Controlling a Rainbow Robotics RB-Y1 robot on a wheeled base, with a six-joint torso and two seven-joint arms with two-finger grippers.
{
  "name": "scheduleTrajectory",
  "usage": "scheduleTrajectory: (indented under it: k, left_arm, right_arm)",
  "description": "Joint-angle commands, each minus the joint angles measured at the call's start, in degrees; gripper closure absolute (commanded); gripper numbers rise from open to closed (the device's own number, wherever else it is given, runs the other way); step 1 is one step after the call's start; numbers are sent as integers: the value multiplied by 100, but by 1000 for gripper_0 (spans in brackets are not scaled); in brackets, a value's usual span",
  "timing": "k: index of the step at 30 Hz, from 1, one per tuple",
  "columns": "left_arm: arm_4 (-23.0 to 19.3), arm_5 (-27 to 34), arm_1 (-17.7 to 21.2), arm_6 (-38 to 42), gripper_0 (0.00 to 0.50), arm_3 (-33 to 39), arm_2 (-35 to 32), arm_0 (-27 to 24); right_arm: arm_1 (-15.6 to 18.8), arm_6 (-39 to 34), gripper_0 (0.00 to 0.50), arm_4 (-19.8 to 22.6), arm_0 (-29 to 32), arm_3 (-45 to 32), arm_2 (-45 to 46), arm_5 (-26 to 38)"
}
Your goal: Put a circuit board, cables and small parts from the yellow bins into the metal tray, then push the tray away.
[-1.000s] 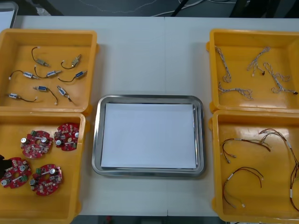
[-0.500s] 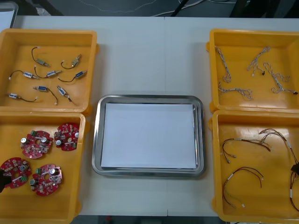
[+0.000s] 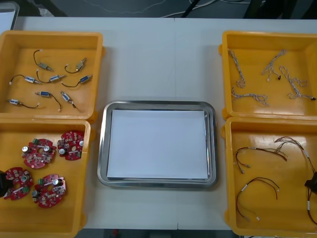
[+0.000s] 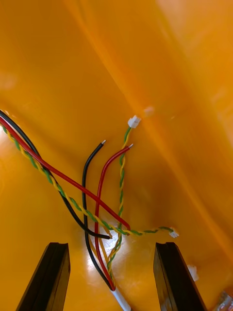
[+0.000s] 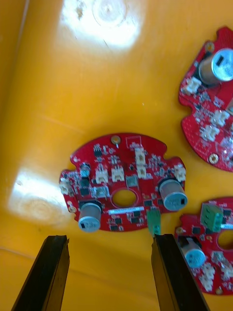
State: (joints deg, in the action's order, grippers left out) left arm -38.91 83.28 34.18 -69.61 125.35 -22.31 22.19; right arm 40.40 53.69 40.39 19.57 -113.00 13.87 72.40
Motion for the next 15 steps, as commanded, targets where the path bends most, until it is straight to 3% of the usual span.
scheduleTrajectory:
  k: [1,15]
  left_arm:
    - [287,-128,-175,616,0,148,121,-74]
    - [612,-136,-474,1081,0,552,227,-4]
  right_arm:
    - [-112,133,0,-22,161,6,-113,-60]
    - [-243,238,0,-102,38,217,-174,-60]
